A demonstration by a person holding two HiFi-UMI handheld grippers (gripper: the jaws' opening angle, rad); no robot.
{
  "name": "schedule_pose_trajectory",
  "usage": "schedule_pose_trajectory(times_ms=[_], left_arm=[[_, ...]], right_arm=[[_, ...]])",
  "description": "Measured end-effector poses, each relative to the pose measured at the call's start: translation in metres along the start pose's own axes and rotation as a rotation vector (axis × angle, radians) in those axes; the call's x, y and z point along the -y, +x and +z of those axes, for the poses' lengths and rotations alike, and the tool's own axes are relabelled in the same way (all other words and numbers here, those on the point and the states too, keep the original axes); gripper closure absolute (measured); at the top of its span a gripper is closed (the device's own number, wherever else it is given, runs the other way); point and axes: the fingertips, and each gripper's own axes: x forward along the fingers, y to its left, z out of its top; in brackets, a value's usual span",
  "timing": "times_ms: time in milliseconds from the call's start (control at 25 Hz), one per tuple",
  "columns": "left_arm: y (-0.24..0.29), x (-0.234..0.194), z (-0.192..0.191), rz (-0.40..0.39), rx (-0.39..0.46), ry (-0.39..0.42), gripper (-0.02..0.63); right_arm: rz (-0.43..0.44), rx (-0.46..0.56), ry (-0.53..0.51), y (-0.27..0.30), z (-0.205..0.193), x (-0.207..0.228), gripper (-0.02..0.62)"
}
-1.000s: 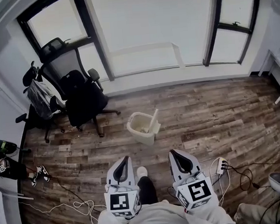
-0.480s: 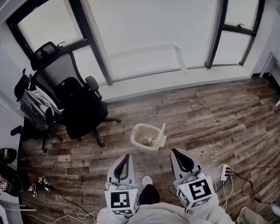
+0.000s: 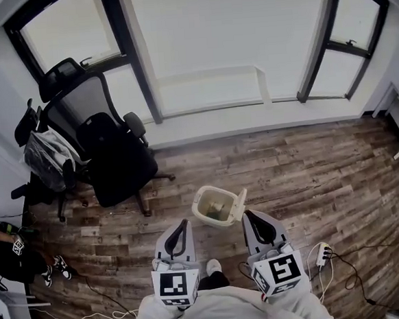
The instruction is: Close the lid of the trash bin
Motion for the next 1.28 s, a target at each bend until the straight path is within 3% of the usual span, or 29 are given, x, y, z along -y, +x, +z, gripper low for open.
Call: schedule_pose_trajectory(times_ms=[280,680,1280], left_arm=[[0.027,-0.034,-0.016,-0.003,-0.043,-0.014,0.601],[0.074,-0.030,-0.018,-0.006,-0.079,-0.023,0.601],[0.164,0.018,-0.023,0.104,-0.133,-0.022,0.601]], right_arm=[[-0.023,-0.015,0.007,0.036,-0.002,0.001,0.572],[0.000,-0.055,0.026,0.071,-0.006,0.033,0.572],[0.101,-0.115,0.074,0.102,-0.027,0.144,0.572]])
